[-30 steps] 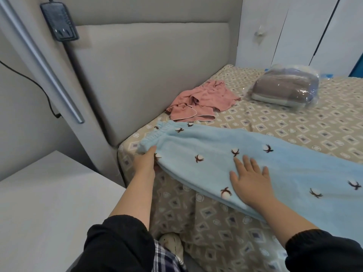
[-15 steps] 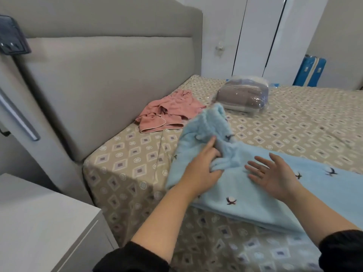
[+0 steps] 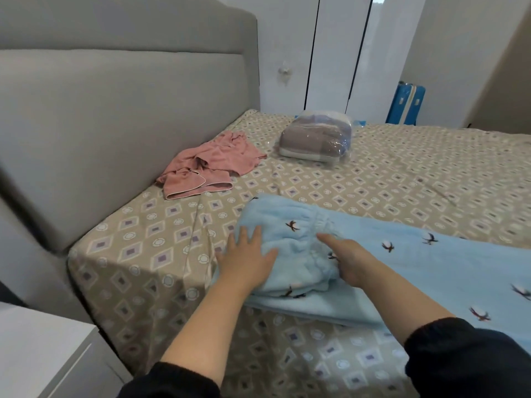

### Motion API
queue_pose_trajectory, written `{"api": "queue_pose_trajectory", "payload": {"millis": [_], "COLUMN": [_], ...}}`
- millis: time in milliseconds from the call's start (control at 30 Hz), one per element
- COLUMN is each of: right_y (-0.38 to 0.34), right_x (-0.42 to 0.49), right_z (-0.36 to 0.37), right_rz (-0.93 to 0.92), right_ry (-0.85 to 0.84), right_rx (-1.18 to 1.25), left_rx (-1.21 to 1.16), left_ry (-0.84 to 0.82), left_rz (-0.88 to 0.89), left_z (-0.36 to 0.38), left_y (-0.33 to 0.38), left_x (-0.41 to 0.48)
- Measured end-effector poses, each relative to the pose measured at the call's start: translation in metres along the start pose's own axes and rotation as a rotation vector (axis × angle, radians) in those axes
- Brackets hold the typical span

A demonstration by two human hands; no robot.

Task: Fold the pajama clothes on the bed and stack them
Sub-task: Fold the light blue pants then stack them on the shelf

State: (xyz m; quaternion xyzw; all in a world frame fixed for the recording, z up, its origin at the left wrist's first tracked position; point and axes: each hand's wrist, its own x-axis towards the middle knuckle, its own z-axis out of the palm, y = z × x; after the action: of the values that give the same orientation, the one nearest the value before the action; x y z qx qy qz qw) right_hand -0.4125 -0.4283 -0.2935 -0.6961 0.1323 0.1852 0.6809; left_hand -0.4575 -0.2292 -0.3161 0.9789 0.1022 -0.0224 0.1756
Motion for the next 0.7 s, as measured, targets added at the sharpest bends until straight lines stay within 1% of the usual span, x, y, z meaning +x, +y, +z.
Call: {"api": "queue_pose_trajectory", "payload": {"millis": [33, 100, 200, 233, 267, 367, 400, 467, 533, 567, 600, 633, 667, 700], "right_y": [0.0, -0.001, 0.002, 0.005, 0.009, 0.01, 0.007, 0.001, 0.002, 0.006, 0.01, 0.014, 0.015, 0.012], "right_x": [0.003, 0.007, 0.011, 0.011, 0.01, 0.01, 0.012, 0.015, 0.014, 0.011, 0.008, 0.009, 0.013, 0.015], "right_z": [0.006, 0.011, -0.003, -0.009, -0.013, -0.01, -0.007, -0.006, -0.009, -0.011, -0.012, -0.014, -0.018, -0.021], "right_rz": [-0.019, -0.044, -0.136, -0.164, -0.169, -0.073, -0.075, -0.15, -0.283, -0.349, -0.37, -0.347, -0.263, -0.157], "right_ry": [0.024, 0.069, 0.138, 0.145, 0.138, 0.122, 0.137, 0.204, 0.32, 0.364, 0.372, 0.36, 0.341, 0.306], "right_rx": [-0.048, -0.111, -0.145, -0.19, -0.237, -0.312, -0.323, -0.292, -0.27, -0.312, -0.372, -0.41, -0.379, -0.28], "left_rx": [0.039, 0.081, 0.014, -0.019, -0.031, -0.031, -0.055, -0.131, -0.212, -0.244, -0.25, -0.223, -0.169, -0.108], "left_ry": [-0.036, -0.043, -0.031, -0.035, -0.041, -0.035, -0.026, -0.006, -0.004, -0.013, -0.025, -0.034, -0.041, -0.047], "left_rz": [0.025, 0.06, 0.05, 0.041, 0.035, 0.005, -0.011, -0.045, -0.064, -0.056, -0.037, -0.011, 0.014, 0.035], "left_z": [0.006, 0.012, 0.01, 0.01, 0.01, 0.013, 0.014, 0.012, 0.007, 0.006, 0.006, 0.007, 0.009, 0.012], "left_y": [0.002, 0.005, 0.004, 0.004, 0.005, 0.007, 0.006, 0.0, -0.009, -0.012, -0.014, -0.014, -0.014, -0.012], "left_x": [0.0, 0.001, 0.006, 0.007, 0.007, 0.008, 0.01, 0.014, 0.021, 0.024, 0.027, 0.028, 0.028, 0.028]}}
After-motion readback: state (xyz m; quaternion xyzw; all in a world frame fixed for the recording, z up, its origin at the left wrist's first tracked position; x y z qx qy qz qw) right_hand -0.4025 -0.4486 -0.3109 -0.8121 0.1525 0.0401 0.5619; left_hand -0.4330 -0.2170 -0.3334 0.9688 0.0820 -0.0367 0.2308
